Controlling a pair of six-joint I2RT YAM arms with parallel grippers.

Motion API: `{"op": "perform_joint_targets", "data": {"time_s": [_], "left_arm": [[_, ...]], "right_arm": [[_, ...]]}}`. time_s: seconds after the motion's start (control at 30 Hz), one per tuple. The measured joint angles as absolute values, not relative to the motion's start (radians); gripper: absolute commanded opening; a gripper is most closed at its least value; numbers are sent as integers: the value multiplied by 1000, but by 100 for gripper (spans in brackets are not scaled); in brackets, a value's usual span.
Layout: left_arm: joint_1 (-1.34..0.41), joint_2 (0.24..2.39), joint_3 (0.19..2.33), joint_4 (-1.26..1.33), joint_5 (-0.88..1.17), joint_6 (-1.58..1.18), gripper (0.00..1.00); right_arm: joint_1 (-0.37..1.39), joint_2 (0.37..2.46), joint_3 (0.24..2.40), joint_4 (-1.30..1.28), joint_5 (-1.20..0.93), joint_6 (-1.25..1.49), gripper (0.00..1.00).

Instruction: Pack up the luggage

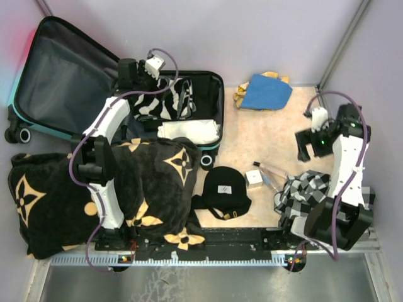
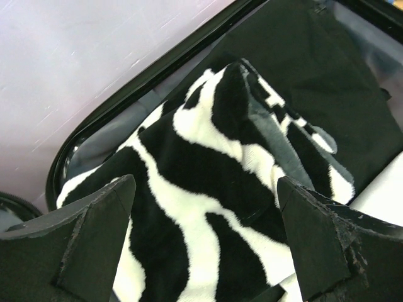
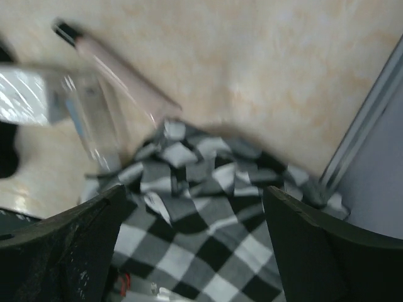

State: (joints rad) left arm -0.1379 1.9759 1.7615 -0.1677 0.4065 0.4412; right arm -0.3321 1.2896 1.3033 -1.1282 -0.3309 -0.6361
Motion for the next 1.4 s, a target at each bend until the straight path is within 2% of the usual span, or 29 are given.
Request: {"op": "perform_joint_targets", "data": {"time_s": [0.2, 0.33, 0.57, 0.8, 1.4], "left_arm": [[-164, 1976, 1761, -149, 408, 443, 99], [-166, 1976, 1761, -149, 406, 442, 99], [-166, 1976, 1759, -149, 382, 450, 99], [-166, 1974, 1757, -150, 366, 451, 99], [-169, 1945, 1757, -186, 368, 469, 99]], "right_arm": [[-532, 1334, 1077, -1172, -193, -818, 78], [-537, 1384, 923, -1148, -116, -868, 76], [-537, 1536, 827, -1010, -29, -849, 73], [-490, 1752, 1016, -1097, -8, -655, 73], [-99, 2088, 1581, -1006, -94, -482, 74]]}}
